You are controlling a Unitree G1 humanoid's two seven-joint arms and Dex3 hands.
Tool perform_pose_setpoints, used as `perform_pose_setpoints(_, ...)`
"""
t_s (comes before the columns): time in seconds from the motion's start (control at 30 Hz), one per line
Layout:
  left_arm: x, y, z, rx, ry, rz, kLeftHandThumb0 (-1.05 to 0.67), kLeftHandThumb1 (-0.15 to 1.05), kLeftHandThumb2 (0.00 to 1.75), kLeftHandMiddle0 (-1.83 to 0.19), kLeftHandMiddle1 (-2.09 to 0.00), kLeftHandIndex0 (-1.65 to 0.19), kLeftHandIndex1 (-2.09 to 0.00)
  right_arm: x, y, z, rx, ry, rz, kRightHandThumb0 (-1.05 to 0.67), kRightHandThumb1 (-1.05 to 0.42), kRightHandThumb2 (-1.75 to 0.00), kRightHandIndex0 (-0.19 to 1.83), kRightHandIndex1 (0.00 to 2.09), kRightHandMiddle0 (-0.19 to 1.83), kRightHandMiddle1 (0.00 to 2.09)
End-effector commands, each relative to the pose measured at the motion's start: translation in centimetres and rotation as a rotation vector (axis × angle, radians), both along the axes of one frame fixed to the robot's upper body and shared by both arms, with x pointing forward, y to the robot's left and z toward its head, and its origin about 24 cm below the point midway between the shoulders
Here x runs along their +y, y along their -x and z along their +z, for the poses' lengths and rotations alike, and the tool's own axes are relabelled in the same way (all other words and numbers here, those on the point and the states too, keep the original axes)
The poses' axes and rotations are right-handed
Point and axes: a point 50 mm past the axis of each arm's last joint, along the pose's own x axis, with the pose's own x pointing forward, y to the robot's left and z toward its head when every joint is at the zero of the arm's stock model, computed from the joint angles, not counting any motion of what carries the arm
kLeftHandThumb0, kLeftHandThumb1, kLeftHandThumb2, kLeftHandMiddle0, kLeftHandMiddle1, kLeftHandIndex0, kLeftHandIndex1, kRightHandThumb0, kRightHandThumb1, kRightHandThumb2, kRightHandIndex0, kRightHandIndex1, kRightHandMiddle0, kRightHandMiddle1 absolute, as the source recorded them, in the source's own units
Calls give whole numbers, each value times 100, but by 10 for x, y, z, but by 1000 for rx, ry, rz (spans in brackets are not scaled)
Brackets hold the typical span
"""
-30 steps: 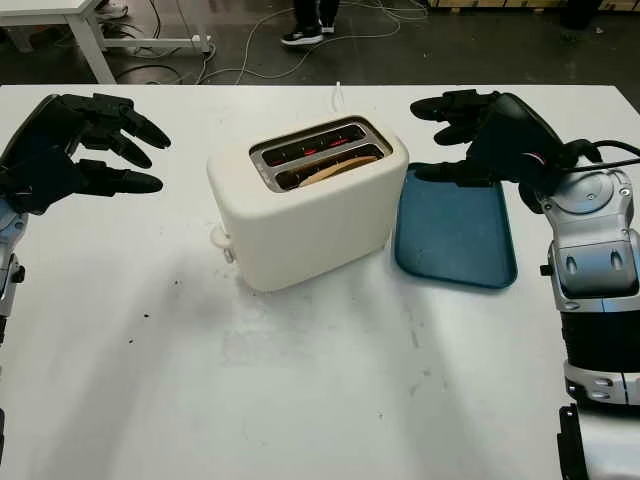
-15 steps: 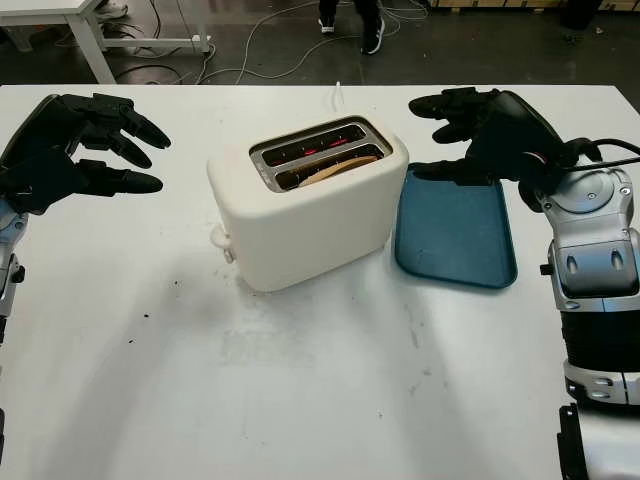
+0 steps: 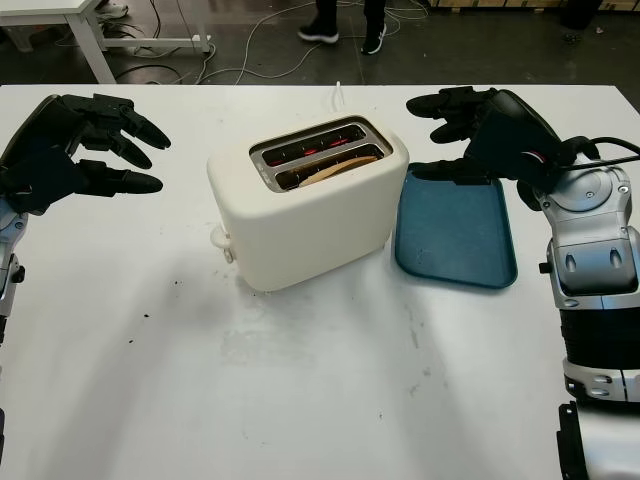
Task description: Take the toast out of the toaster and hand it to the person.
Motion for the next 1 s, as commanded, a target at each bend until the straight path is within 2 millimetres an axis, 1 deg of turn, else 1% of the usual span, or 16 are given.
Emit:
perform_pose_setpoints(0.0,0,1,2,-5,0,3,-105,61,0,-86,-84,-85,-71,0,0,6,-16,-16,12,-20,-77,0,10,91,51,1)
perform_pose_setpoints(0.67,-1,1,1,-11,-6,-1,-105,61,0,-91,-83,-86,-73,0,0,4,-14,-21,-8,-21,-77,0,11,92,52,1)
perform_pose_setpoints(0.97,0,2,1,-12,-15,9,-105,61,0,-90,-82,-85,-72,0,0,3,-10,-17,-11,-22,-78,0,10,91,51,1)
